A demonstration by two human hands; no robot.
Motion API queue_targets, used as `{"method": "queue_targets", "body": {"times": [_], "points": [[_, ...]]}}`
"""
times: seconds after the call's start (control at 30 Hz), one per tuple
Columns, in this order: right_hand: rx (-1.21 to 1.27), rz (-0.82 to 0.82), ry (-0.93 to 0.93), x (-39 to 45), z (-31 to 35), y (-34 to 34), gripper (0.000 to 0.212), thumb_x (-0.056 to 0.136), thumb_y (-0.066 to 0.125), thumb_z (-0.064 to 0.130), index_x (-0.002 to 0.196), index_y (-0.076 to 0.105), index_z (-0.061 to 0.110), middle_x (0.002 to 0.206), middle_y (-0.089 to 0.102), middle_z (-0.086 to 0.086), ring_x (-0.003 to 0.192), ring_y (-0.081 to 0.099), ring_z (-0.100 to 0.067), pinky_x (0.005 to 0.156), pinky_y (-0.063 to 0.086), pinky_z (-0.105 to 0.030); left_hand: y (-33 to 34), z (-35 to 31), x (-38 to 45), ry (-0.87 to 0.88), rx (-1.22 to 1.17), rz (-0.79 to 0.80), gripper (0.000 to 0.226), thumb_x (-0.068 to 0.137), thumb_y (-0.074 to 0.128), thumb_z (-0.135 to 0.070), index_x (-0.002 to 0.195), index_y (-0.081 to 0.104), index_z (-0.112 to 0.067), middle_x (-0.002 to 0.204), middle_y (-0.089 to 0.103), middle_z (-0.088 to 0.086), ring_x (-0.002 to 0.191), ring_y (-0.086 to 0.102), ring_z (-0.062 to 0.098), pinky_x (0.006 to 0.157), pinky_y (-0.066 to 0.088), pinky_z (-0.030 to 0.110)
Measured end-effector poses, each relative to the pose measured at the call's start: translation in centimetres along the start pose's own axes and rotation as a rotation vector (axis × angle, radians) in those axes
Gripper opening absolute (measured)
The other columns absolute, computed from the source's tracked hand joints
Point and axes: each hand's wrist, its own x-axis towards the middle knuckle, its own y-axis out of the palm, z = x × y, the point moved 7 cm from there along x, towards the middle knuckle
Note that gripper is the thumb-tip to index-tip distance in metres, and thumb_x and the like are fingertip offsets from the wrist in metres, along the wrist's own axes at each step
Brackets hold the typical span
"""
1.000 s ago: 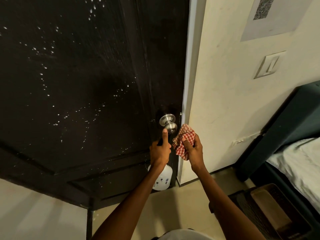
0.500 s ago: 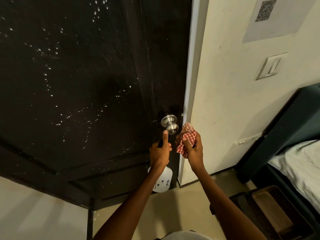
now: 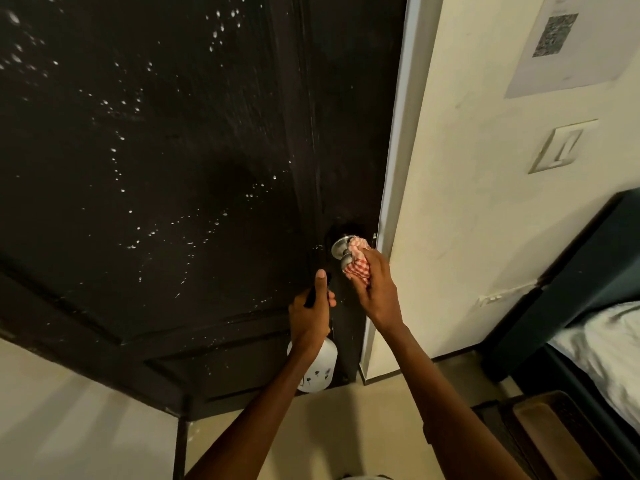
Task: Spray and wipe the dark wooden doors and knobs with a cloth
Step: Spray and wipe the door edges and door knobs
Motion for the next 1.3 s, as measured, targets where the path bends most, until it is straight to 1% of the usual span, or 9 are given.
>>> {"method": "queue_targets", "body": {"times": [0.27,0.4,0.63,0.77,0.9,1.0,1.1,1.2,1.3], "points": [[-0.111,0.165,-0.213,1.7,-0.5,-1.6,0.058,0.103,0.044,0.049,0.153,0.037,0.021,0.152,0.041,-0.006,0.128,0.052,-0.021,0.103,0.052,-0.036,0.5,-0.4,0.0,0.016,0.040,0.017,0.072,0.083,0.043,-0.085,0.083,0.072,-0.020,0.088,0.075,0.003,0.069,0.061,0.016,0.048,0.041,0.024],[-0.004,0.110,-0.119,1.9,-1.3,-2.2,0.048,0.102,0.047,0.044,0.147,0.044,0.027,0.142,0.055,-0.003,0.123,0.052,-0.006,0.104,0.050,-0.034,0.5,-0.4,0.0,0.015,0.021,0.022,0.071,0.085,0.044,-0.082,0.083,0.072,-0.017,0.088,0.074,0.006,0.062,0.057,0.013,0.042,0.038,0.020],[0.143,0.056,0.053,1.4,-1.7,-1.7,0.057,0.098,0.054,0.047,0.147,0.047,0.020,0.141,0.057,0.001,0.125,0.056,-0.012,0.107,0.047,-0.033,0.8,-0.7,-0.1,-0.020,0.034,0.001,0.066,0.091,0.046,-0.077,0.082,0.072,-0.016,0.081,0.073,0.001,0.056,0.056,0.012,0.042,0.039,0.021],[0.129,0.088,0.065,1.7,-1.5,-1.4,0.061,0.097,0.053,0.049,0.151,0.042,0.021,0.145,0.053,0.000,0.129,0.051,-0.012,0.110,0.044,-0.035,1.2,-0.8,-0.1,-0.019,0.033,0.016,0.067,0.093,0.046,-0.074,0.084,0.071,-0.014,0.080,0.073,0.003,0.056,0.056,0.013,0.044,0.039,0.023],[0.113,0.213,-0.001,2.1,-1.0,-0.9,0.070,0.097,0.056,0.045,0.158,0.025,0.029,0.156,0.038,0.001,0.140,0.040,-0.013,0.115,0.034,-0.029,1.4,-0.6,-0.2,-0.022,0.050,0.034,0.069,0.093,0.043,-0.076,0.085,0.073,-0.014,0.085,0.076,0.005,0.061,0.059,0.017,0.046,0.041,0.025],[0.157,0.239,0.027,2.1,-0.7,-1.2,0.066,0.098,0.050,0.044,0.156,0.019,0.038,0.162,0.029,0.003,0.146,0.031,-0.012,0.117,0.026,-0.024,1.5,-0.5,-0.1,-0.033,0.053,0.033,0.070,0.092,0.043,-0.077,0.087,0.073,-0.014,0.087,0.076,0.006,0.061,0.058,0.017,0.046,0.042,0.025],[0.077,0.195,-0.038,2.2,-0.4,-1.7,0.059,0.101,0.045,0.050,0.155,0.029,0.033,0.156,0.040,0.001,0.140,0.040,-0.011,0.117,0.035,-0.029,1.4,-0.7,0.1,-0.030,0.045,0.035,0.068,0.094,0.044,-0.074,0.086,0.072,-0.013,0.086,0.076,0.006,0.059,0.057,0.015,0.046,0.041,0.024],[-0.017,0.179,-0.147,2.4,0.0,-1.6,0.067,0.100,0.039,0.063,0.152,0.038,0.022,0.151,0.046,-0.004,0.133,0.048,-0.015,0.111,0.045,-0.031,1.3,-0.7,0.3,-0.032,0.047,0.036,0.066,0.094,0.044,-0.074,0.085,0.071,-0.014,0.086,0.076,0.007,0.058,0.055,0.013,0.045,0.039,0.022],[-0.135,0.174,-0.220,2.7,0.5,-1.4,0.065,0.101,0.040,0.060,0.151,0.041,0.017,0.151,0.044,-0.010,0.130,0.053,-0.027,0.107,0.048,-0.035,1.1,-0.6,0.5,-0.027,0.077,0.040,0.067,0.094,0.042,-0.075,0.086,0.071,-0.015,0.089,0.075,0.006,0.061,0.057,0.014,0.045,0.040,0.022]]}}
